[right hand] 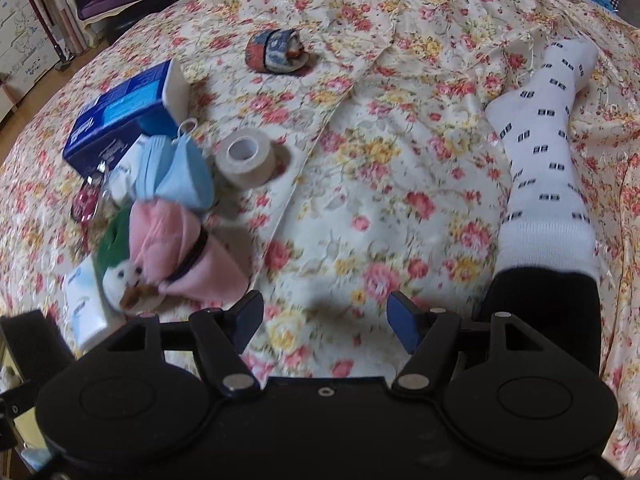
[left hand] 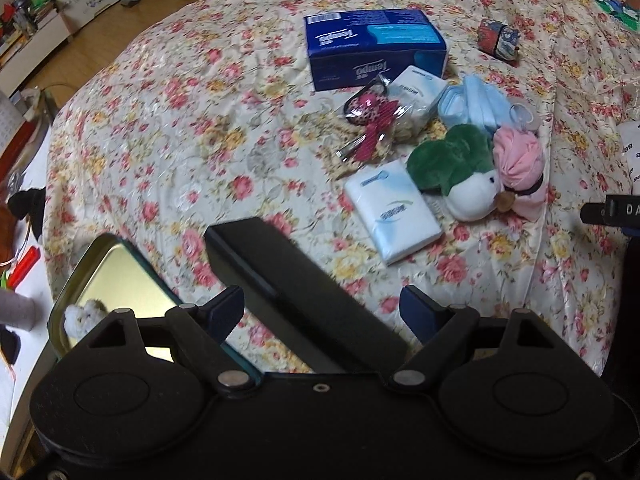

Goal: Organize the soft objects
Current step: 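Grasp the pink keychain bag with the left tool while the right tool grasps the white tape roll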

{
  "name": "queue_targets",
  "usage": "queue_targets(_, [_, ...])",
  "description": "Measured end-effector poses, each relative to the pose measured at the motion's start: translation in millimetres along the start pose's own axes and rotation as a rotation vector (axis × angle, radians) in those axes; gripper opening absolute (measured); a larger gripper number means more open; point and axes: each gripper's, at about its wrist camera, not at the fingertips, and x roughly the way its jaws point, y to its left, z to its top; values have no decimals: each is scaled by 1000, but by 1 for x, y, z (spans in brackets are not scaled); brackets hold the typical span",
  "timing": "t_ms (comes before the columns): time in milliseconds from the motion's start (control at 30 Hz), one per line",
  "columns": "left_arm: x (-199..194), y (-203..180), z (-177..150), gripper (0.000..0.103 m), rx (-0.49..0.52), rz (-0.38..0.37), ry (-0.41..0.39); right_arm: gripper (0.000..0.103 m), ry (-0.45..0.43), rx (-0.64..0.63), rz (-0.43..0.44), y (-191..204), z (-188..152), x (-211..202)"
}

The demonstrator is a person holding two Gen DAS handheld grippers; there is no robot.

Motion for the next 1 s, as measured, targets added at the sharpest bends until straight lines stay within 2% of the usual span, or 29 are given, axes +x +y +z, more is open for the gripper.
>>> queue_targets(200, [7,-11,24,82,15,-11,4,68,-5,5,-14,-1,29,8])
queue_targets(433, [20,-14,54,82,0,-2,14,69,10,44,28,0,66,20])
queue_targets(700, [37,-7,82,82,-55,-17,18,70,-40,57,25,20,106,42])
queue_targets(1000, [58,-3,97,82,-62,17,27,70,25,105,121,37,110,79])
